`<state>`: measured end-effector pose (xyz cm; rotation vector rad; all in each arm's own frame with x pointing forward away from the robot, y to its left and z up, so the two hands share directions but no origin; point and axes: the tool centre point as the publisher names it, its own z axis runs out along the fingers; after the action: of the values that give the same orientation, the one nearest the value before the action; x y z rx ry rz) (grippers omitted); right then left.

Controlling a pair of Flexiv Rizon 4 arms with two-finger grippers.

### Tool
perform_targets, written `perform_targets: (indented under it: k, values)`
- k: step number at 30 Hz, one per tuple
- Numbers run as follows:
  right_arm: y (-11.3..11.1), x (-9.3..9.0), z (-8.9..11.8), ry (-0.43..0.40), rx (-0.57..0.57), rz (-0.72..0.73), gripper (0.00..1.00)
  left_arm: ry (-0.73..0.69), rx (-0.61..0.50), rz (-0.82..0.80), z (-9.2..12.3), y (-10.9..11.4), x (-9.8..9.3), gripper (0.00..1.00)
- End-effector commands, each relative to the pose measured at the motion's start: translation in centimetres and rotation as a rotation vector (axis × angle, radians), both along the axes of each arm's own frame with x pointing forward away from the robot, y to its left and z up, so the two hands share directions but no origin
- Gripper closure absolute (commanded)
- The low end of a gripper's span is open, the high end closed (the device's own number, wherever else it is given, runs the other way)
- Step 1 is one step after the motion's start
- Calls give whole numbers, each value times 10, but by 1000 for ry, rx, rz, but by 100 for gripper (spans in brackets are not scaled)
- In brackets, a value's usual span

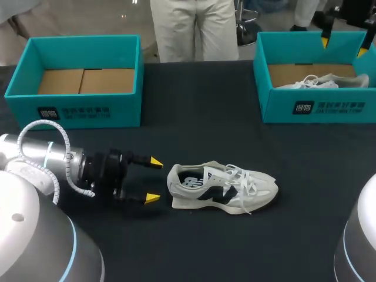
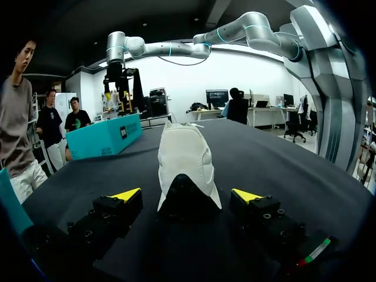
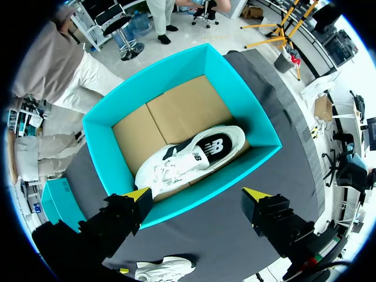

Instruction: Take the shoe out of the shoebox, open the shoe tongue, remove and reinsert the insole, then place the shoe into the shoebox

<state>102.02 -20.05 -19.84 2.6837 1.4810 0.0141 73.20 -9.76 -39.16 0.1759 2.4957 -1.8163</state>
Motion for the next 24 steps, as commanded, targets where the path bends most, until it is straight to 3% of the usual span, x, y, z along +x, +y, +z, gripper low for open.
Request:
perform_targets:
  k: [1,24]
  values:
    - [0,-1,0,-2,1,0,0,16,10,-6,-15,-13,10,0]
    - [0,-1,0,-2,1,0,0,45,9,-22,-30,-36,4,0]
